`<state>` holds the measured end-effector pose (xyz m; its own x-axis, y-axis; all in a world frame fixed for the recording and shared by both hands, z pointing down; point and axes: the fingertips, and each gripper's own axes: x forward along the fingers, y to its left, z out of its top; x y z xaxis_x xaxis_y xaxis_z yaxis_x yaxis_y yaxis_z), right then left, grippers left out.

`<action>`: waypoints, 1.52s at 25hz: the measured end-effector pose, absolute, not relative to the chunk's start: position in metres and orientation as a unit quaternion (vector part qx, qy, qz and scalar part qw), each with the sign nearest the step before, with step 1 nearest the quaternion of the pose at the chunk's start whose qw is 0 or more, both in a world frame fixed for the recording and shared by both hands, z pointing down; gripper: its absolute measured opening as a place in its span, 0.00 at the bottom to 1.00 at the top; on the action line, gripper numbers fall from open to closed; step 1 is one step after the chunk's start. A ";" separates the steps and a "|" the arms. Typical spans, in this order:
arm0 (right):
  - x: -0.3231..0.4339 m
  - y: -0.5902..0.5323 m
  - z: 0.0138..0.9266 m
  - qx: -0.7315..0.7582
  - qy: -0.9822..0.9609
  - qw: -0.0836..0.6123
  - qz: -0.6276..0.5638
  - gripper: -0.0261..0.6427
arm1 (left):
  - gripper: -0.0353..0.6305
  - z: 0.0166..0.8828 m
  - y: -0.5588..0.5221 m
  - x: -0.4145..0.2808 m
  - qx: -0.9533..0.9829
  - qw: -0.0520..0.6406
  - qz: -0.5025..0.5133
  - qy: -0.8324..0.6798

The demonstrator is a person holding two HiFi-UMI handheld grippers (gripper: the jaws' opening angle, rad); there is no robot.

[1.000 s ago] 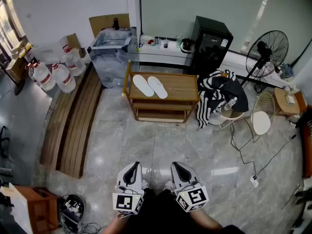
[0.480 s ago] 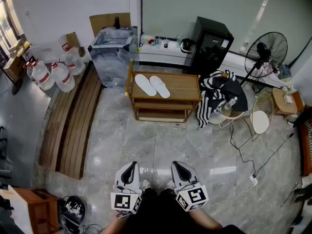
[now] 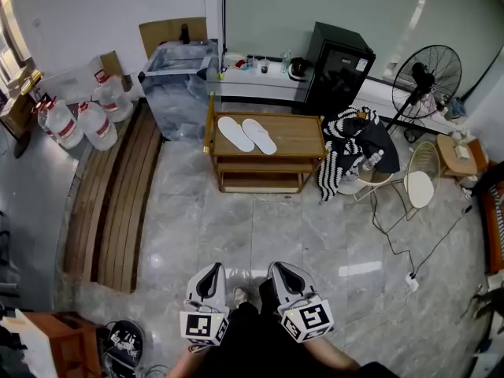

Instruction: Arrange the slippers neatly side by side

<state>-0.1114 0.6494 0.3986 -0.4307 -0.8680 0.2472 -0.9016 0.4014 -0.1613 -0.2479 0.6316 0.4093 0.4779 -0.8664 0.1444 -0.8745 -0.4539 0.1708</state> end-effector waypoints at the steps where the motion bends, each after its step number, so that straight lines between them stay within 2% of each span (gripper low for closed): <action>1: -0.111 0.646 0.399 0.531 -0.834 0.062 0.136 0.06 | 0.08 0.409 0.628 -0.248 0.853 0.111 0.018 -0.510; 22: -0.088 0.479 0.401 0.524 -0.840 0.051 0.128 0.06 | 0.08 0.410 0.478 -0.217 0.852 0.112 0.017 -0.511; 38: -0.027 0.321 0.396 0.481 -0.863 0.060 0.141 0.06 | 0.08 0.391 0.333 -0.152 0.832 0.108 0.046 -0.542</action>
